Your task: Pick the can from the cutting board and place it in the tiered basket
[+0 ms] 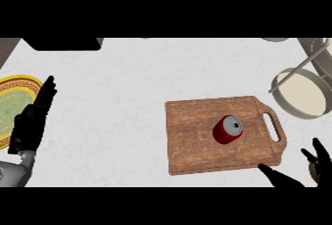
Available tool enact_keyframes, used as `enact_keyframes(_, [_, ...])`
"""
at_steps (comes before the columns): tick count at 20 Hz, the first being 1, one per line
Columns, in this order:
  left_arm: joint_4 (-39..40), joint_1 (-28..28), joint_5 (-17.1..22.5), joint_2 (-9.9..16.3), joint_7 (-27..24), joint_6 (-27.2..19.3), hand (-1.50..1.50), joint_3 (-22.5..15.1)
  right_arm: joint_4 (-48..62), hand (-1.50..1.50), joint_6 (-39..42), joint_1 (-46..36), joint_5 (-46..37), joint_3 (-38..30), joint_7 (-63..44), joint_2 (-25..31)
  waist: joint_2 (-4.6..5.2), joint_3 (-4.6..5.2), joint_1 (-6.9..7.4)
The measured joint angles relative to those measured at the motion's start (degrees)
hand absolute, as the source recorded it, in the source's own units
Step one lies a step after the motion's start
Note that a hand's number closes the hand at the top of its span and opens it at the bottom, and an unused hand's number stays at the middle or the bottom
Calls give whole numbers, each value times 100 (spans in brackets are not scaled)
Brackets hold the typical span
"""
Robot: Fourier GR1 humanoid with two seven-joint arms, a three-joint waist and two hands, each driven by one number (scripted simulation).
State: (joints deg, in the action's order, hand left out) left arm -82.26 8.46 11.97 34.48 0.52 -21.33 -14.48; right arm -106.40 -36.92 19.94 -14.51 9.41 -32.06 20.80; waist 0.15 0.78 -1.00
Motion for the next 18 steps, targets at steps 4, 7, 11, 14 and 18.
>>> enact_keyframes(4, [-40,113,-83,-115,52,-13,0,-122,-675,-150,689,-276,-289,54,-1534,652,21,-5,120])
enact_keyframes(7, [-15,182,-125,-146,83,17,0,-156,-1137,-150,1142,-703,-481,-2,-2652,968,21,-13,179])
enact_keyframes(11, [12,230,-254,-282,111,-72,0,-243,-1283,-150,1654,-1350,-538,4,-3456,1086,24,-27,247])
enact_keyframes(14, [82,288,-221,-263,125,26,0,-187,-1159,-150,1903,-1696,-409,26,-3761,1026,27,-33,261])
enact_keyframes(18, [129,325,-260,-336,102,23,0,-183,-762,-150,2132,-2003,-338,117,-3912,867,28,-37,266])
